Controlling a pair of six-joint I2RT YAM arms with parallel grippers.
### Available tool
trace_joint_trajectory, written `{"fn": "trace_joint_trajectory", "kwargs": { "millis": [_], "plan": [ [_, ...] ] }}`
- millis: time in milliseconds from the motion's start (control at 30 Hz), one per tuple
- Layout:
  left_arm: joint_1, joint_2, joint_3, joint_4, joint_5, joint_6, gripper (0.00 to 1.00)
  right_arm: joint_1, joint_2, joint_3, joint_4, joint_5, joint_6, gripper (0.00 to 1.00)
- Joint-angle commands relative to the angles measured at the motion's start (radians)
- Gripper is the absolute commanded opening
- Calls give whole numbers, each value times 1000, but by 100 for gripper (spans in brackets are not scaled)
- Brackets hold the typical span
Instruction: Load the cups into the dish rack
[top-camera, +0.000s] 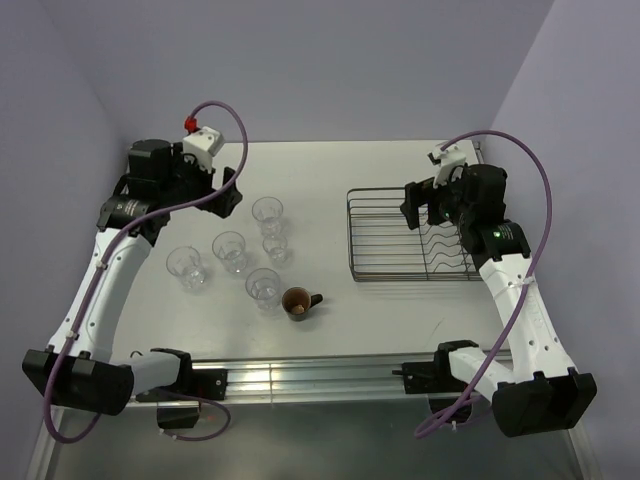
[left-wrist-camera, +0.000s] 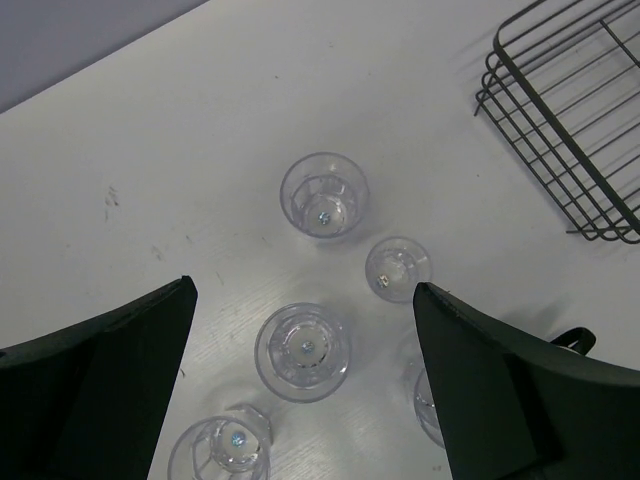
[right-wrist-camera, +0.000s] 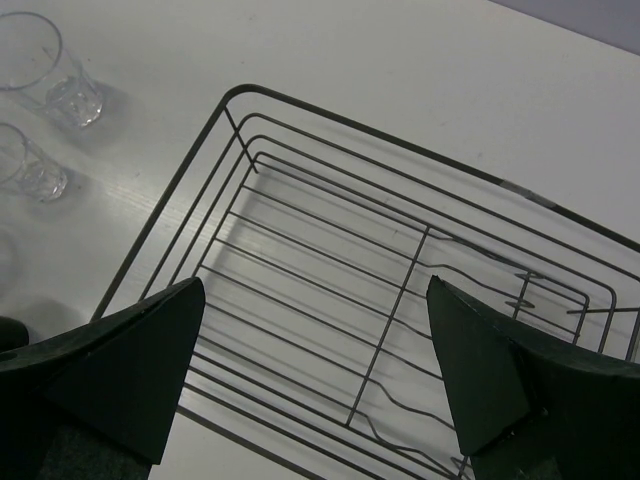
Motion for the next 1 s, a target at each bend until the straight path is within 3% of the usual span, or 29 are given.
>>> {"fn": "trace_joint_trajectory", "kwargs": {
  "millis": [0,233,433,667,967],
  "plan": [
    [-53,-8,0,-16,-5,58,99,2,-23,32,-4,-11,-10,100],
    [-142,61,40,-134,43,147,98,1,-43,7,-17,-21,1,100],
    [-333,135,36,-276,56,218,88,-42,-54,-14,-24,-42,32,100],
    [-514,253,51,-356,90,259,59,-217,-53,-7,-66,-203,67,100],
    [-578,380,37,-326,47,292,57,-317,-22,39,-109,-321,70,100]
  ]
}}
